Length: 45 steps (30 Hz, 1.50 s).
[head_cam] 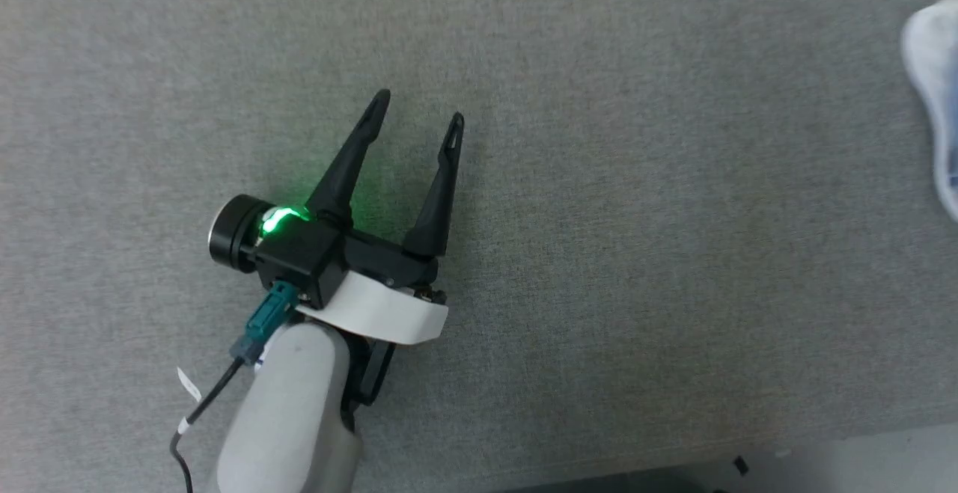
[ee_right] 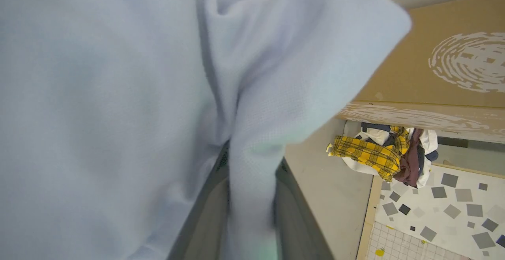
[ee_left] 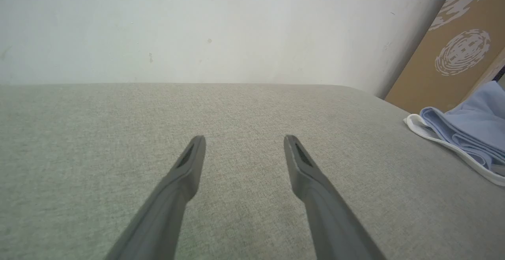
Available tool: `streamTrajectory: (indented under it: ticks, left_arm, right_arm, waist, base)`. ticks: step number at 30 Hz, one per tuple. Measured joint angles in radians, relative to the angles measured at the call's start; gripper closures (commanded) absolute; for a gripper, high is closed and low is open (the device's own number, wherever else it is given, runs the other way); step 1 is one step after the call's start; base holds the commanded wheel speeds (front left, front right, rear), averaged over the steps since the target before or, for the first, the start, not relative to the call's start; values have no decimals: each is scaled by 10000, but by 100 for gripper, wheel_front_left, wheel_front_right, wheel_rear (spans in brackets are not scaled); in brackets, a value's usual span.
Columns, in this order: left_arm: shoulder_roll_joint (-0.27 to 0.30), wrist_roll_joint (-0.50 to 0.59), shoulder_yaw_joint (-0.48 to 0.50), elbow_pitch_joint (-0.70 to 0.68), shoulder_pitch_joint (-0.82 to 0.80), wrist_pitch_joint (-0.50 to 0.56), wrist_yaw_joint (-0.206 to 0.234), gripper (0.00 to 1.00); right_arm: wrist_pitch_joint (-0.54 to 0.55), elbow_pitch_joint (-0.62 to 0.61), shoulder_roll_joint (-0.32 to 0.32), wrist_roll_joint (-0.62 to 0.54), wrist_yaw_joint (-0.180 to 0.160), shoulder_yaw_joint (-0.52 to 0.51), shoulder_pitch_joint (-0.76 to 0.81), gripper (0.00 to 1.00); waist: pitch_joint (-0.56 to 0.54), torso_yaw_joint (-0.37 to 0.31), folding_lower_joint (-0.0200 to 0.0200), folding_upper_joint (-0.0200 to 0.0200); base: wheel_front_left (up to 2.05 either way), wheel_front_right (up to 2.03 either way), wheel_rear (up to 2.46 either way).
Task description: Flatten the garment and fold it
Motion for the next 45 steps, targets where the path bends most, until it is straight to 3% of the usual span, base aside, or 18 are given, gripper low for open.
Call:
streamTrajectory:
  ticks: [9, 10, 11, 21, 30, 36, 45]
  left_arm:
    - [-111, 15, -6, -376, -344, -88, -77, 0]
    - [-128, 15, -15, -384, -359, -90, -79, 0]
    - [-146, 15, -21, -382, -360, -90, -81, 0]
    - [-100, -192, 132, 127, 110, -59, 25, 0]
    - [-77, -238, 803, 180, 1151, -59, 548, 0]
    - [-69, -186, 1557, 138, 1853, -58, 1377, 0]
    - [-69, -84, 2082, -44, 2826, -59, 1482, 0]
  right_arm:
    - [-1149, 1354, 458, -917, 0, -1018, -85, 100]
    - [-1244, 1442, 504, -1032, 0, -1066, -123, 60]
    - [-1352, 1498, 562, -1154, 0, -1104, -176, 0]
    - [-1921, 1852, 982, -2134, -2, -1331, -523, 0]
    - [-2638, 692, 2036, -1856, -2, -1461, -896, 0]
    - [-3622, -656, 3338, -1436, -4, -2341, -318, 0]
    - [-4056, -2865, 5660, -1724, -4, -2798, 1035, 0]
  waist:
    - [985, 91, -3, 0]
    - [1008, 126, -3, 0]
    - [1008, 156, -3, 0]
    - [163, 161, -2, 0]
    - [-1363, 93, -4, 0]
    - [-2547, 211, -5, 0]
    - [-4091, 560, -7, 0]
  base:
    - [0, 0, 0]
    - [0, 0, 0]
    - [0, 0, 0]
    - [0, 0, 0]
    - [0, 0, 0]
    - [0, 0, 0]
    - [0, 0, 0]
